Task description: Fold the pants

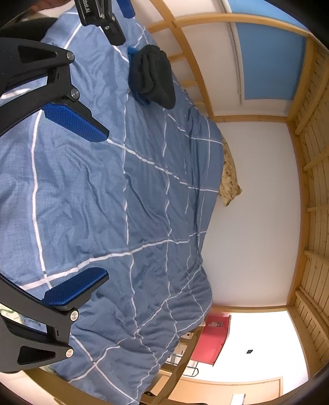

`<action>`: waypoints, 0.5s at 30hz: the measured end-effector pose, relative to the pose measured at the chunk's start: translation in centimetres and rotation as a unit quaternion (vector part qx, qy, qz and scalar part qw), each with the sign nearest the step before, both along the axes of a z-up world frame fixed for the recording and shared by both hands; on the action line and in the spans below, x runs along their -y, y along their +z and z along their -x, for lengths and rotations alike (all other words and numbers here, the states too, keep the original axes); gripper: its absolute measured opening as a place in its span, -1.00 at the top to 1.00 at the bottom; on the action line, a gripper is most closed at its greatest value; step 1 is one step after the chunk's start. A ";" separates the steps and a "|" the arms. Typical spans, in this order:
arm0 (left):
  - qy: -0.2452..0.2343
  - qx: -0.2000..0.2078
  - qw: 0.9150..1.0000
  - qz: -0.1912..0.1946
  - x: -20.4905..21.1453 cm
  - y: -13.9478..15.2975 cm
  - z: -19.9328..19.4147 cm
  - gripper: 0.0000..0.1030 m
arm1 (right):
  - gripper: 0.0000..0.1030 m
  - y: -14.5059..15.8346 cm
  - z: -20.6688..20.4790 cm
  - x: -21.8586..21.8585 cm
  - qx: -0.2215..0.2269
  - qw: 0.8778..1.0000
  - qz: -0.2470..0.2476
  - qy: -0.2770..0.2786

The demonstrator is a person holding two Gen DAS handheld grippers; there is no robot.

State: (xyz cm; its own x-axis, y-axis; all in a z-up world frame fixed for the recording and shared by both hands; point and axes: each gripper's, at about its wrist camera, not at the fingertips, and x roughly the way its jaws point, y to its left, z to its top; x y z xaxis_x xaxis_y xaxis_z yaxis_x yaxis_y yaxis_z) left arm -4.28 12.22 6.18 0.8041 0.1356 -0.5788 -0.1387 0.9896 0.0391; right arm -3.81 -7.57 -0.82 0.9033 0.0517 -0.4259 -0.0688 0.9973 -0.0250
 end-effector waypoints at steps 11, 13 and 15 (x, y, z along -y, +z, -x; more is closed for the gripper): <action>0.003 -0.001 1.000 -0.005 0.0 -0.1 0.0 -0.99 | -0.95 0.0 -0.1 0.4 0.003 1.000 0.003 0.002; 0.002 -0.002 1.000 -0.005 0.0 -0.1 -0.1 -0.99 | -0.95 -0.1 -0.1 0.5 0.002 1.000 0.006 0.002; 0.001 -0.003 1.000 -0.006 0.0 -0.1 -0.1 -0.99 | -0.95 -0.2 -0.1 0.6 0.000 1.000 0.007 0.002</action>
State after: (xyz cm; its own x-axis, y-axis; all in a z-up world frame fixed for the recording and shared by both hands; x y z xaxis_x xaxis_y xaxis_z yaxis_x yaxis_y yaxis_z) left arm -4.14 12.18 6.07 0.8005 0.1439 -0.5818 -0.1408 0.9887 0.0508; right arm -3.70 -8.17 -1.03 0.9035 0.0488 -0.4258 -0.0724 0.9966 -0.0393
